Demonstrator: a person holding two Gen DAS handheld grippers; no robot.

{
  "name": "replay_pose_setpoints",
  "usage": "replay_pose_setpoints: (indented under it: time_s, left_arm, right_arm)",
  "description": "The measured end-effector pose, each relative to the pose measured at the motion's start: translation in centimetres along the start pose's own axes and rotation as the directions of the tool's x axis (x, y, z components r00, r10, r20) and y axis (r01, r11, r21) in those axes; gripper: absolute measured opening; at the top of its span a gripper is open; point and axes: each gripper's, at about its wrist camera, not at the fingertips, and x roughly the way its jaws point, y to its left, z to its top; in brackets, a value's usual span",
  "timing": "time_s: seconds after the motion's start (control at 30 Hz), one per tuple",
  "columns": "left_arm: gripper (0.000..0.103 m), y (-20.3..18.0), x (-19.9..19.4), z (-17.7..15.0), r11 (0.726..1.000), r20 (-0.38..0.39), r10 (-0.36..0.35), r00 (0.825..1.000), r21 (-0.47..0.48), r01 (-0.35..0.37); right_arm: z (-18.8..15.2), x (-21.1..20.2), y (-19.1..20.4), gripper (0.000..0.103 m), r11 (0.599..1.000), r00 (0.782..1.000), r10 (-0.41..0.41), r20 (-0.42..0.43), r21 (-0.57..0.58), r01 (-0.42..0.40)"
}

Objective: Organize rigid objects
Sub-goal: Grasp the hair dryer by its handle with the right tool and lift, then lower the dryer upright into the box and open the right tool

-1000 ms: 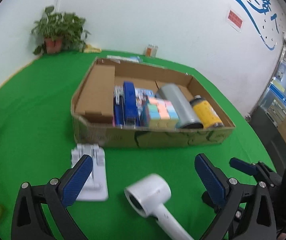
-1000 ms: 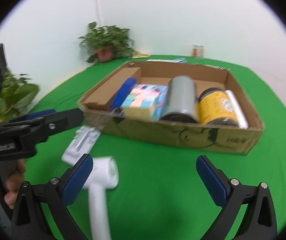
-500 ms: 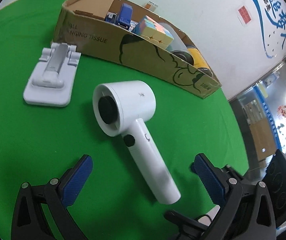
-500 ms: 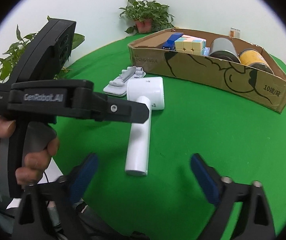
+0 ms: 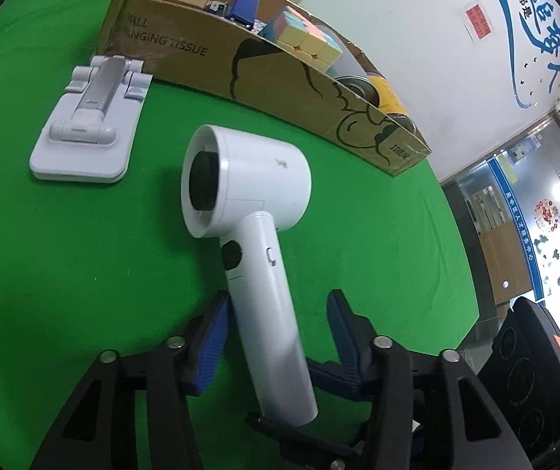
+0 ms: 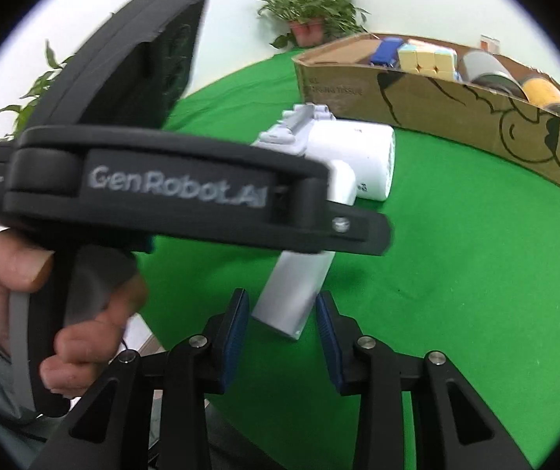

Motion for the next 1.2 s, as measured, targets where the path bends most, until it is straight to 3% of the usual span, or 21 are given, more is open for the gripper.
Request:
replay_pose_setpoints:
  time_s: [0.3, 0.33, 0.4, 0.63, 0.87, 1.2]
  left_arm:
    - [0.044, -0.3, 0.3, 0.4, 1.0, -0.031, 0.016, 0.999, 0.016, -0.016]
    - [0.042, -0.4, 0.3, 0.4, 0.999, -0.03, 0.025, 0.999, 0.022, -0.025]
    - [0.029, -0.6, 0.6, 0.5, 0.998, -0.021, 0.055, 0.998, 0.037, -0.054]
    - [0.029, 0.5, -0.3, 0.5, 1.0, 0.003, 0.02, 1.0, 0.008, -0.02]
    - [0.029, -1.1, -3.0, 2.1, 0.998, 0.071, 0.009, 0.997, 0.065, -0.013]
    - [0.029, -3.8, -6.7, 7.6, 0.992, 0.176, -0.009, 0.984, 0.125, -0.013]
  right_arm:
    - [1.1, 1.1, 0.7, 0.035, 0.998, 0.998, -0.066, -0.004, -0.011, 0.066]
    - [1.1, 1.2, 0.7, 0.035, 0.998, 0.998, -0.068, -0.002, -0.008, 0.068]
    - [0.8, 1.3, 0.9, 0.035, 0.997, 0.997, -0.074, 0.001, -0.001, 0.074]
    - [0.7, 1.0, 1.3, 0.034, 0.996, 0.996, -0.087, 0.02, -0.002, 0.087]
    - [1.9, -1.2, 2.1, 0.034, 0.994, 0.989, -0.107, 0.105, -0.018, 0.11]
    - [7.2, -3.4, 2.7, 0.034, 0.987, 0.969, -0.134, 0.206, -0.055, 0.149]
